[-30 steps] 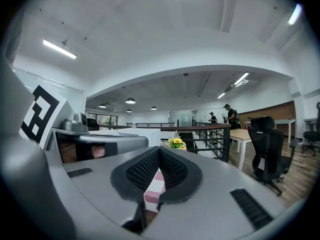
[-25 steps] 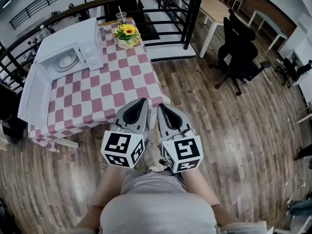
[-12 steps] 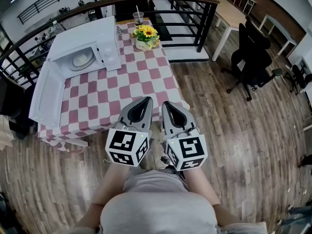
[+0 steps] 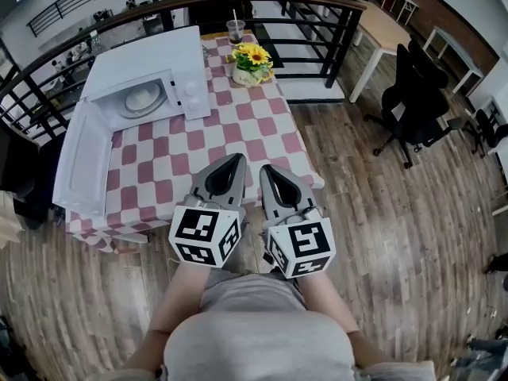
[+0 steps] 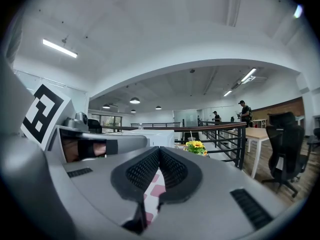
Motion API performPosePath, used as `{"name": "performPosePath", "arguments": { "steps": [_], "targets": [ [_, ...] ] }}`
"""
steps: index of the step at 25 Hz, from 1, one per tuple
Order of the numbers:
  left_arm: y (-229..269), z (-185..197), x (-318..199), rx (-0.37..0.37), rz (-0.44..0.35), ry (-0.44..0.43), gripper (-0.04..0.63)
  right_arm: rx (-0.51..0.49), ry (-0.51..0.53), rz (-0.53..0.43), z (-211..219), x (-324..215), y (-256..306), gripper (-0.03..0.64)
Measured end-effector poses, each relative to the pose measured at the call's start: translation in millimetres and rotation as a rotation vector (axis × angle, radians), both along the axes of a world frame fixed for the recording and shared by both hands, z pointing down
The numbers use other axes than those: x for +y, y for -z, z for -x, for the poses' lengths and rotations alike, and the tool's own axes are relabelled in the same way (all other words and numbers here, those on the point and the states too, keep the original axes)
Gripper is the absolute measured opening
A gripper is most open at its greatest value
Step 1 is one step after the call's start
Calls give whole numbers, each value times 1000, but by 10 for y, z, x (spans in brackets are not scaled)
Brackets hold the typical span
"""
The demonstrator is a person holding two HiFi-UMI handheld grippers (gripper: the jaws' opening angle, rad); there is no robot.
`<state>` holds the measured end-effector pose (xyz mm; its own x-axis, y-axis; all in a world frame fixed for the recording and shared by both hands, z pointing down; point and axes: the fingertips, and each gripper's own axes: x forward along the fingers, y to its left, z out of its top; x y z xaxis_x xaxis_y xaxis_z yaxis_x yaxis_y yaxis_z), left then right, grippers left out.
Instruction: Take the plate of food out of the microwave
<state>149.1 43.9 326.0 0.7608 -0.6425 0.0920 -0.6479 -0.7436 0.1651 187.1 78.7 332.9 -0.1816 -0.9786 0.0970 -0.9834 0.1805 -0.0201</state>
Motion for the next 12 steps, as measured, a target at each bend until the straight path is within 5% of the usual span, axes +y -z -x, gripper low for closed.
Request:
{"name": "performPosePath", "arguments": {
  "steps": [12],
  "targets": [
    [-1,594,-651,54,18,59,2,31,58,22,603,-613,-44,23]
  ]
}}
